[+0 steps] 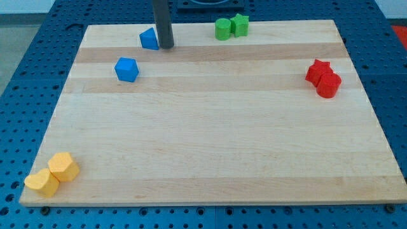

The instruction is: Slide the blue triangle to the top left side of the board

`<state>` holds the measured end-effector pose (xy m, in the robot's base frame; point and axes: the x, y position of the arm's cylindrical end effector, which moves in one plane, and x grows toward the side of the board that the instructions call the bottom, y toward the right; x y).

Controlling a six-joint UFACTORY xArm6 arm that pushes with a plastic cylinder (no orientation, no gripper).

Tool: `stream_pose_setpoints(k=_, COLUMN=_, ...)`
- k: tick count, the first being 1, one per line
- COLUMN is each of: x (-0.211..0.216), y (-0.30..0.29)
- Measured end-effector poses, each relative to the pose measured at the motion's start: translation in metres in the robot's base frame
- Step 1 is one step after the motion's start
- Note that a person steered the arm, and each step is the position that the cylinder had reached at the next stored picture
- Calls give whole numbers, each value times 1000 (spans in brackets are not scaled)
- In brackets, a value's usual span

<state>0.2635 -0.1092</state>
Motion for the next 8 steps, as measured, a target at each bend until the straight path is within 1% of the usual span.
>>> stream_pose_setpoints(k=1, x=0, y=-4)
stream_pose_setpoints(k=5, x=-21, y=-63)
stream_pose_setpoints(k=8, x=-27, y=-96)
